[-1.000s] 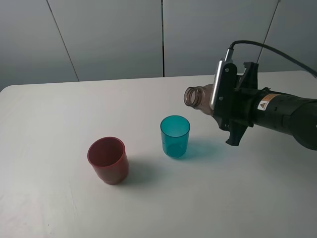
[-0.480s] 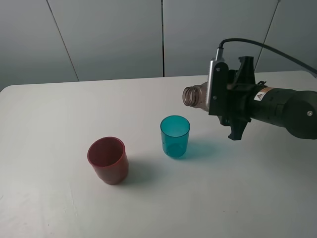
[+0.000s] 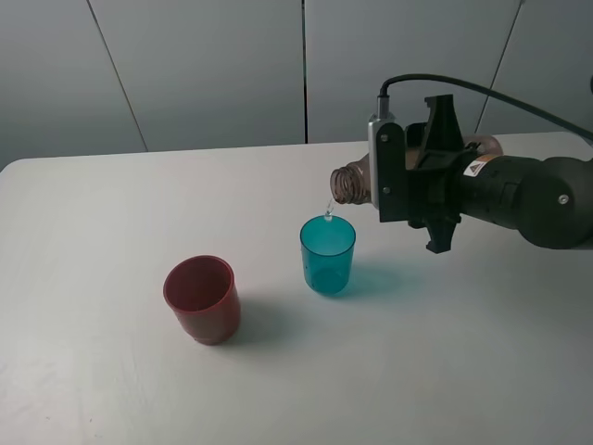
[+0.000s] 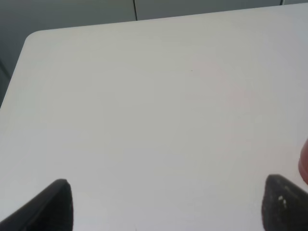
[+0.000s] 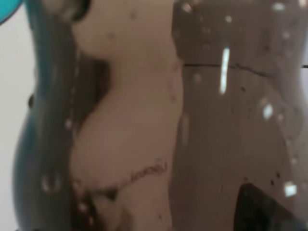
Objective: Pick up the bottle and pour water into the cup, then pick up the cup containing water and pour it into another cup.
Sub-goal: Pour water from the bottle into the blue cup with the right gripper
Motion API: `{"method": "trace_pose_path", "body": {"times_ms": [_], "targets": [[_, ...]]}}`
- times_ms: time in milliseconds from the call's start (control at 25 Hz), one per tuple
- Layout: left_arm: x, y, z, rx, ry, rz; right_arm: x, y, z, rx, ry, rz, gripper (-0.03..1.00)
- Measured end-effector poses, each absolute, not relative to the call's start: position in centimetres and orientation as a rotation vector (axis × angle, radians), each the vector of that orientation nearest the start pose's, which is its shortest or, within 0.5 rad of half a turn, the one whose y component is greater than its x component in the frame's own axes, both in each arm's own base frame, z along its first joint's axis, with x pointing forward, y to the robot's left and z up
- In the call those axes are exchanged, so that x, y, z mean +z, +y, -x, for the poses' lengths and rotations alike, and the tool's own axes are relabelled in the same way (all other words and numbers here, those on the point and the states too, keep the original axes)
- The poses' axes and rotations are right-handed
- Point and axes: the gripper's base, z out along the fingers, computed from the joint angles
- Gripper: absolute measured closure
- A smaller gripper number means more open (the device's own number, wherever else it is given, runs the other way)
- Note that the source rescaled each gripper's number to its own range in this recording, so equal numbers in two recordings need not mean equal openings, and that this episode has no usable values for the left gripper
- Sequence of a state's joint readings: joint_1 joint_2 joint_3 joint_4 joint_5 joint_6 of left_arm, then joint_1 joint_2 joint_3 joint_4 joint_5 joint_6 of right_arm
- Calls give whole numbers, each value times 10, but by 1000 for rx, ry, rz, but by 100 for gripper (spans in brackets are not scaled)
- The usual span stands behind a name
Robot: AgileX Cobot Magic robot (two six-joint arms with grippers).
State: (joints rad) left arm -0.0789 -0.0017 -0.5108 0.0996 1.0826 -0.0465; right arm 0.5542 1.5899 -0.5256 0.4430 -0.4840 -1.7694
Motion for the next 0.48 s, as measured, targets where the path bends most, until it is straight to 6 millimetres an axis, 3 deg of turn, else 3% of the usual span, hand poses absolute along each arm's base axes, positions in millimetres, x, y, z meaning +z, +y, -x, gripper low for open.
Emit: {"method": "trace_pose_path", "body": {"times_ms": [480], "targets": [[279, 9, 7, 41, 2050, -27, 147, 135, -258, -784, 1285, 1788, 96]]}}
